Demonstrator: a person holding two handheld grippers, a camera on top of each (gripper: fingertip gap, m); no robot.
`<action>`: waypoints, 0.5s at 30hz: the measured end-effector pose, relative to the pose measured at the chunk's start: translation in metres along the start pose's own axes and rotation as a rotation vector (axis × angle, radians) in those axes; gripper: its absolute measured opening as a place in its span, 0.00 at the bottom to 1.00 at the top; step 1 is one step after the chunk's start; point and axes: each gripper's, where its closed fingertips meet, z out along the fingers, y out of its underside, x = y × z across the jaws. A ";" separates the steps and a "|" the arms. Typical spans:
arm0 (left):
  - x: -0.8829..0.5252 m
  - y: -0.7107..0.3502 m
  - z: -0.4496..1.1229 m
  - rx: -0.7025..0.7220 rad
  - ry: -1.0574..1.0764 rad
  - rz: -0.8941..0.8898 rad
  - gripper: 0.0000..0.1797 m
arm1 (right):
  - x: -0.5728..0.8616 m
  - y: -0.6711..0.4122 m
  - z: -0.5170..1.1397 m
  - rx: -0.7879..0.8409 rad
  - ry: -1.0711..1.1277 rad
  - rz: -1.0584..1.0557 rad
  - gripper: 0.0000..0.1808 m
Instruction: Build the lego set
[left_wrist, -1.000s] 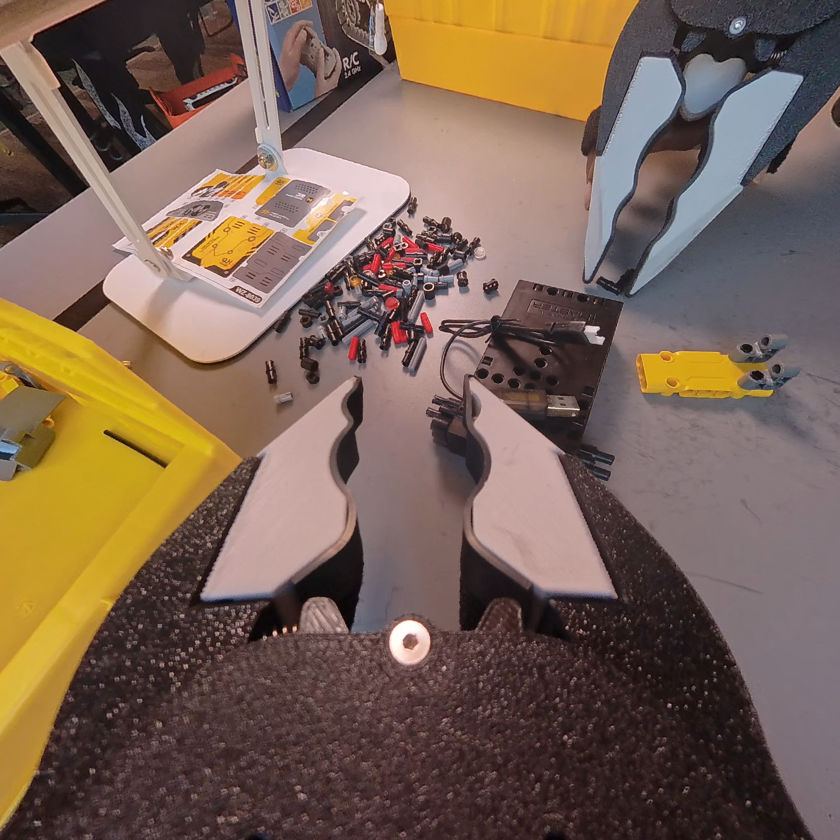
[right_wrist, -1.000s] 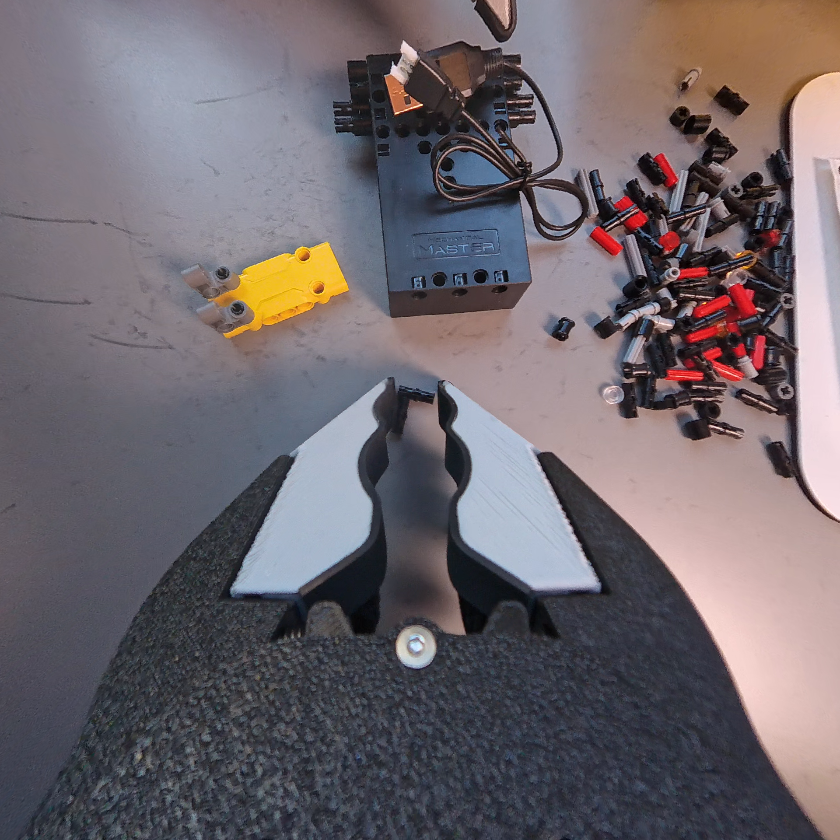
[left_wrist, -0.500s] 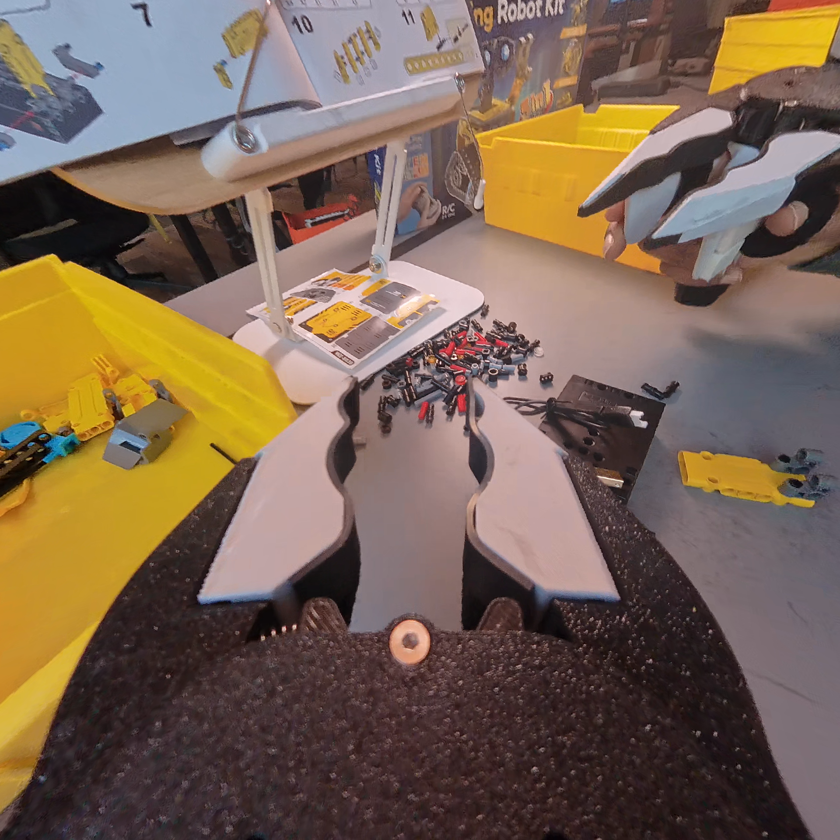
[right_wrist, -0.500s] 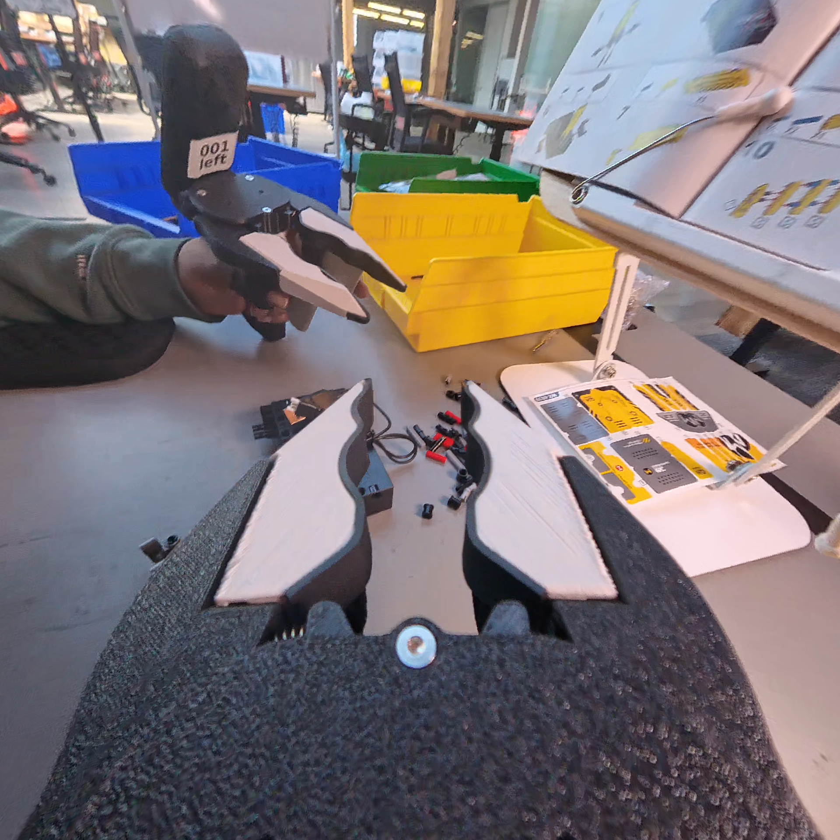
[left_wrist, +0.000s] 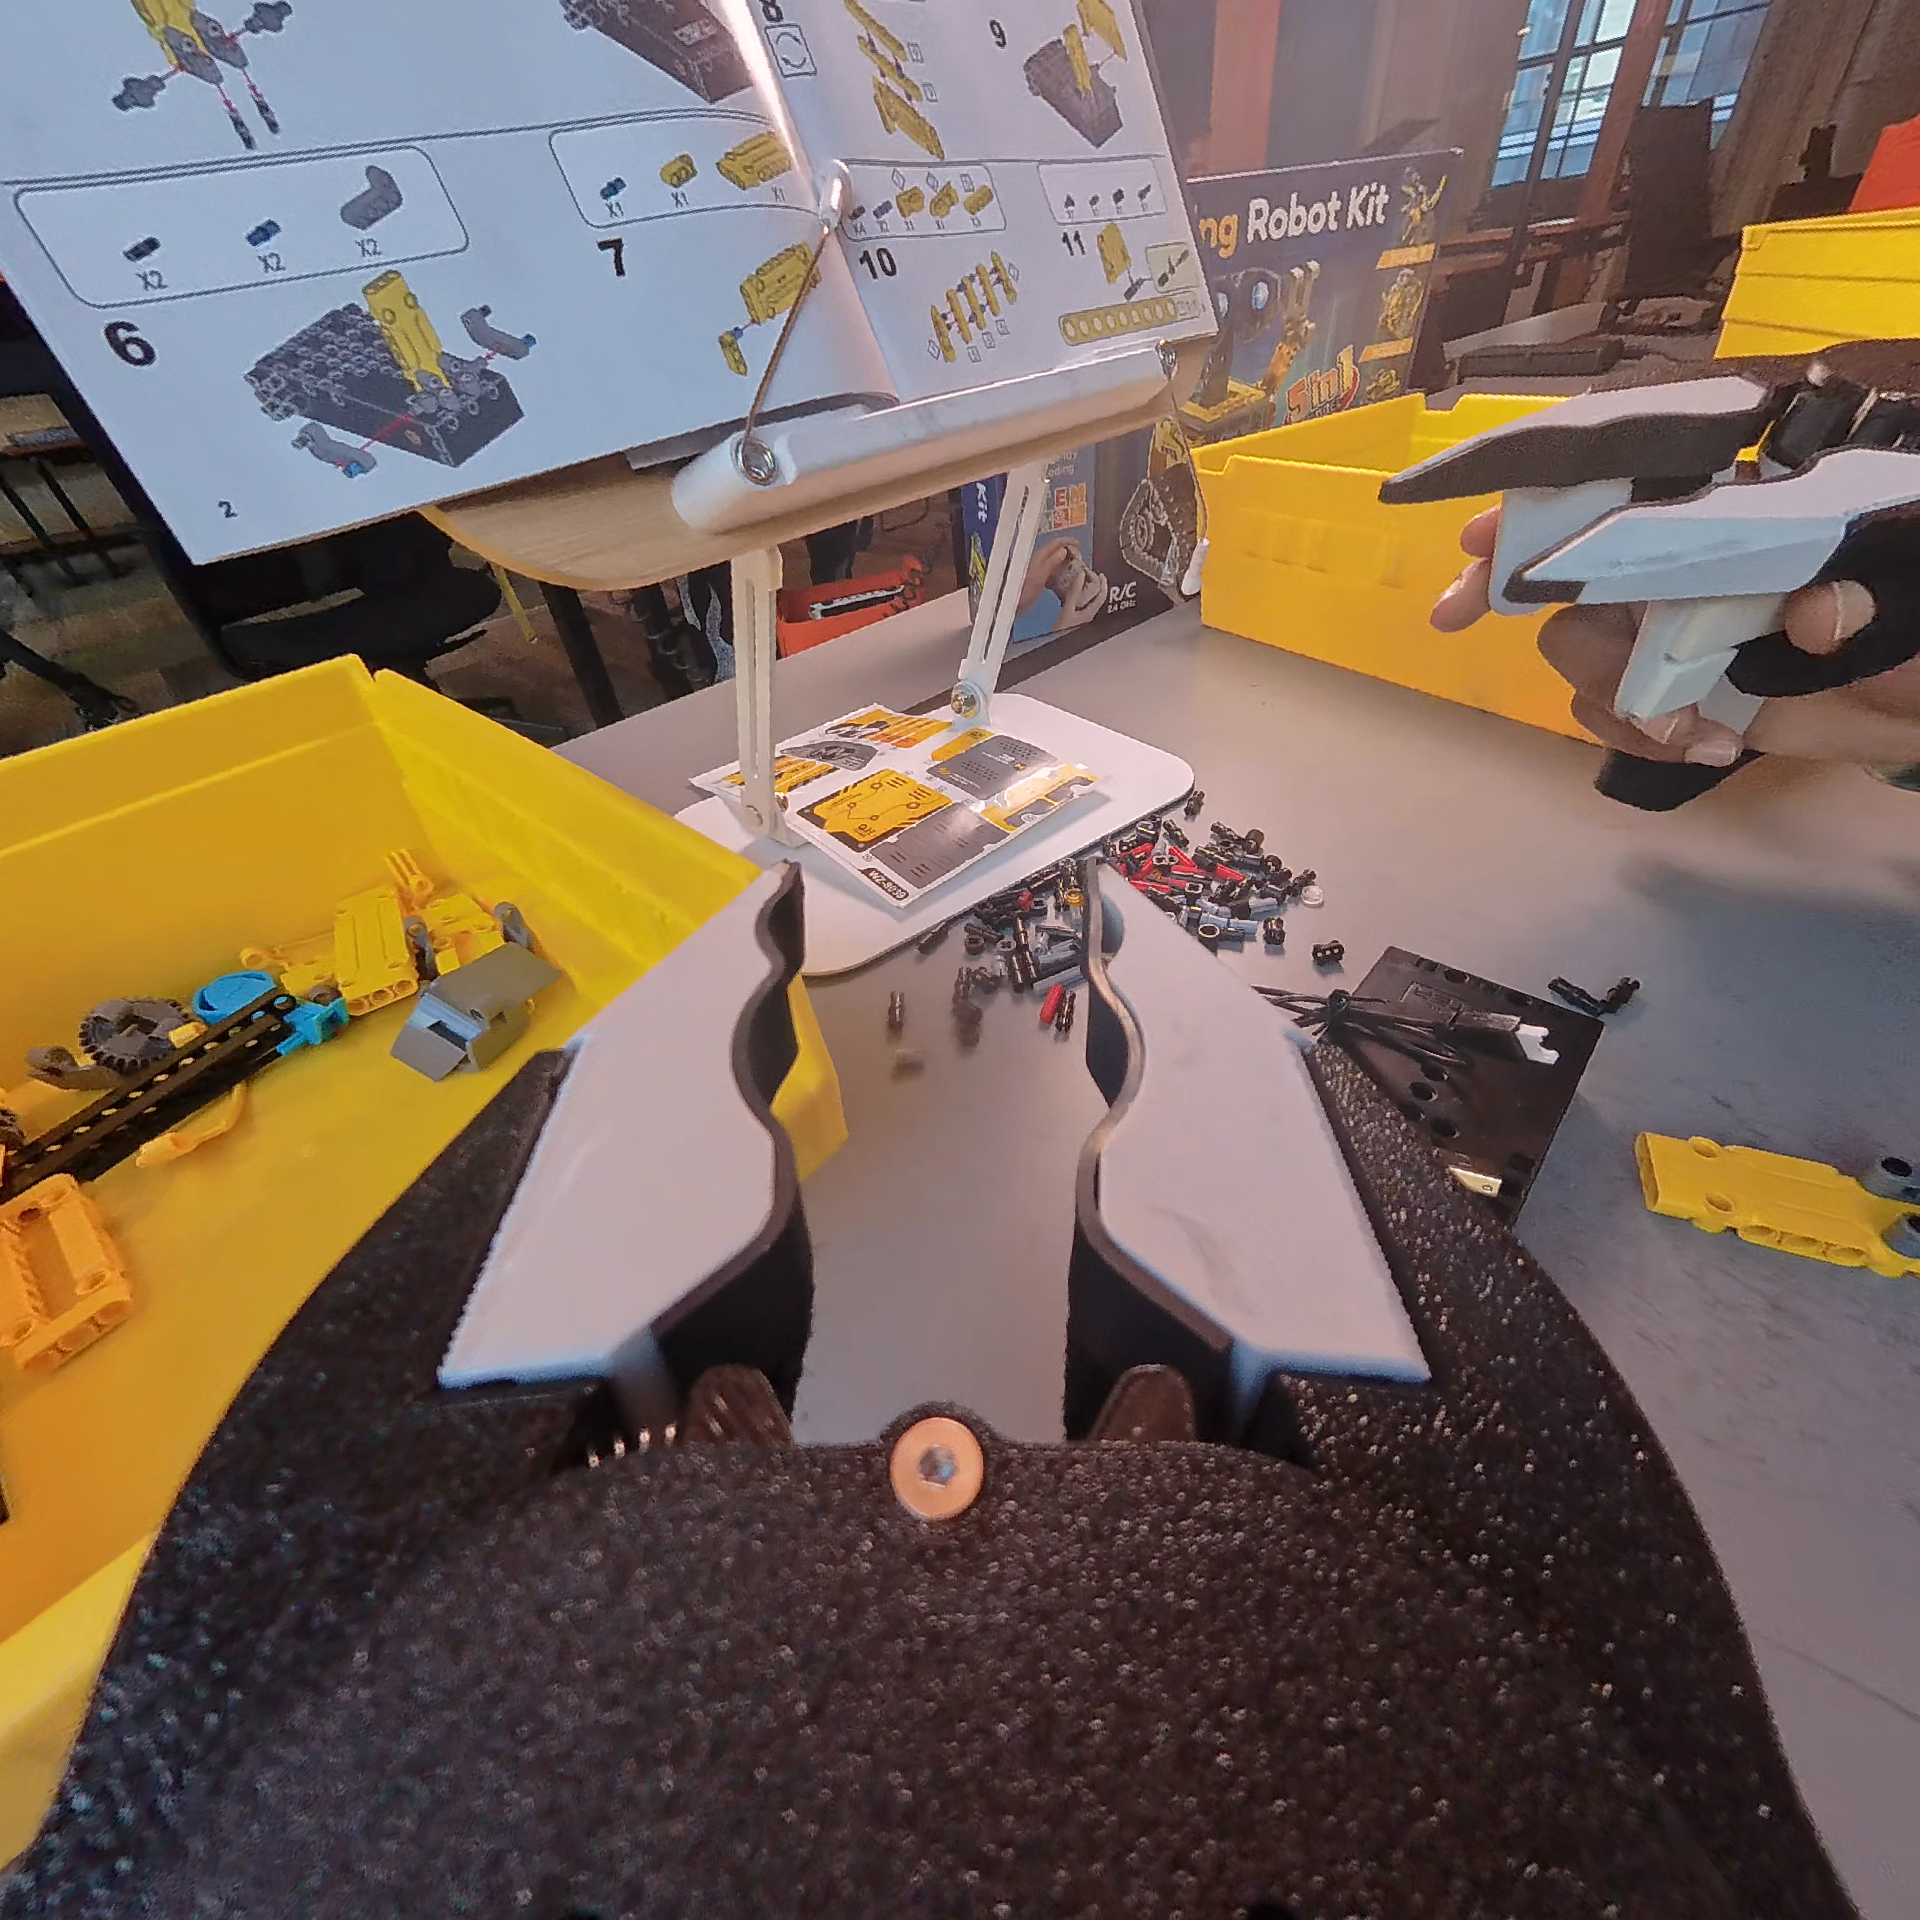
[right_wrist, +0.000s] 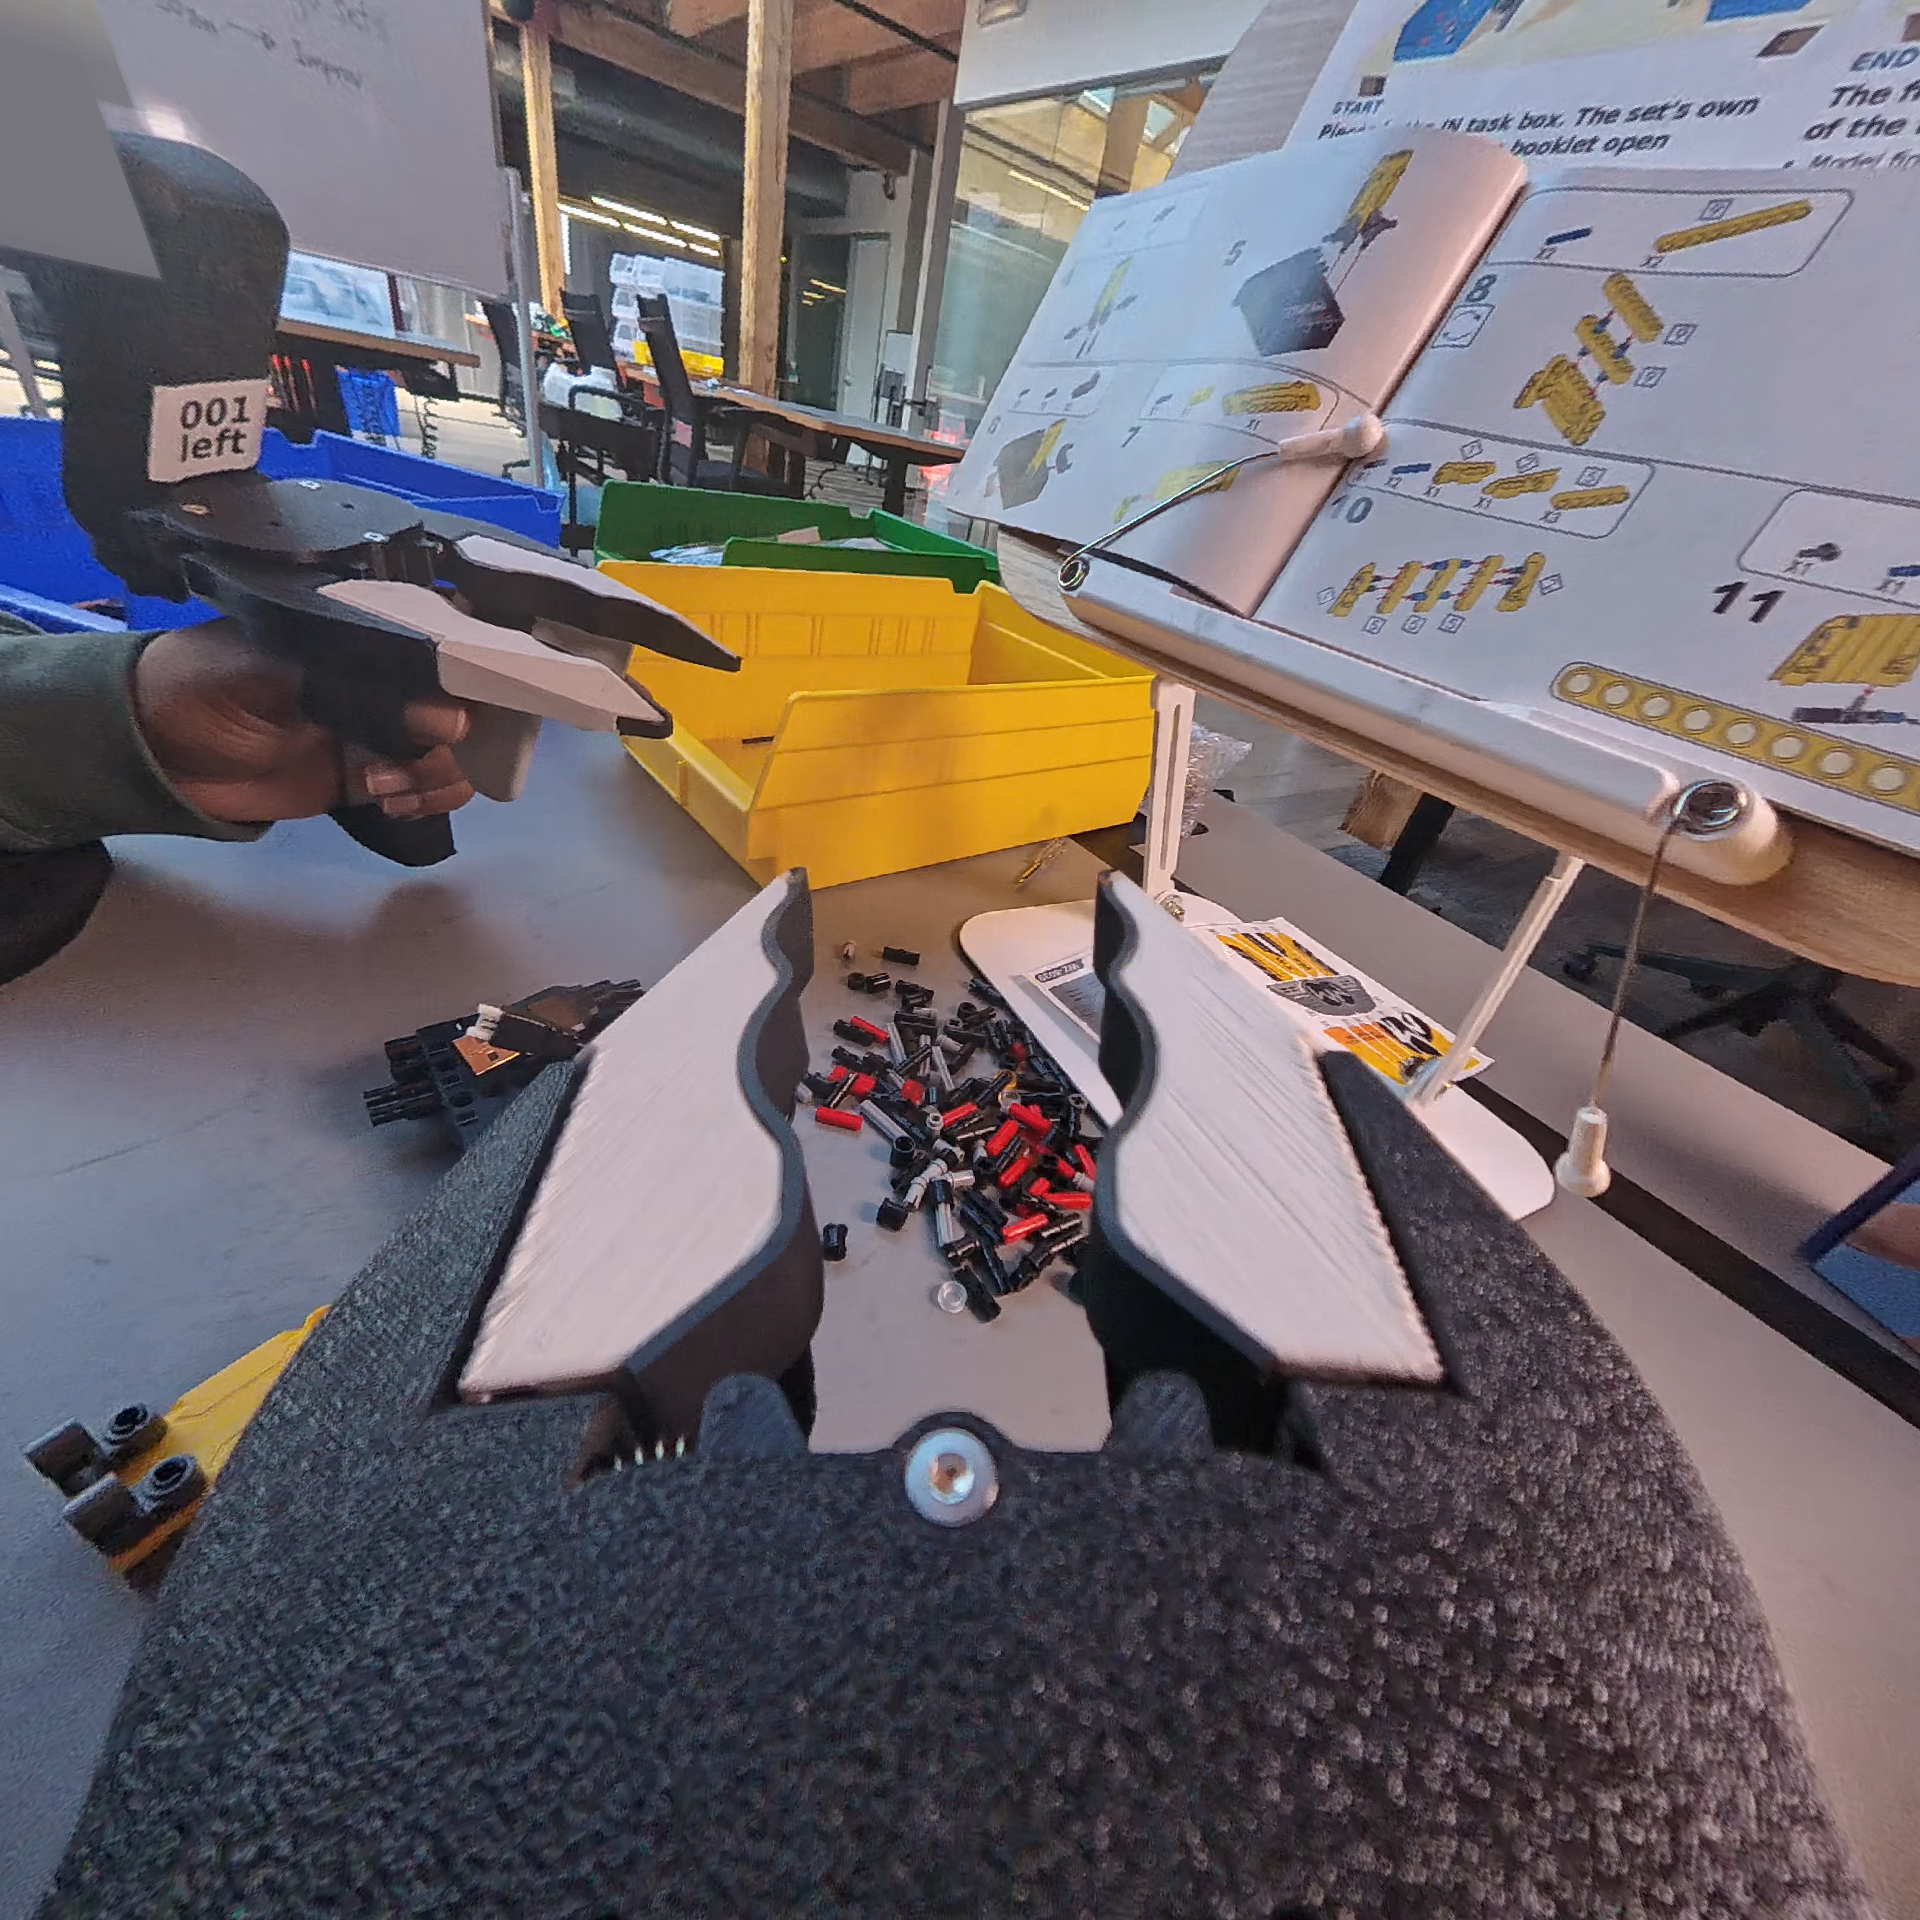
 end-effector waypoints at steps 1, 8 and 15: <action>0.000 0.000 0.000 0.000 0.000 0.000 0.29 | 0.001 -0.001 -0.001 0.006 0.006 -0.002 0.29; -0.002 0.002 0.001 -0.007 -0.004 -0.001 0.29 | -0.013 0.004 0.004 -0.008 -0.014 -0.009 0.29; -0.004 0.004 0.001 -0.008 -0.009 -0.002 0.29 | -0.044 0.006 0.012 -0.017 -0.062 -0.003 0.28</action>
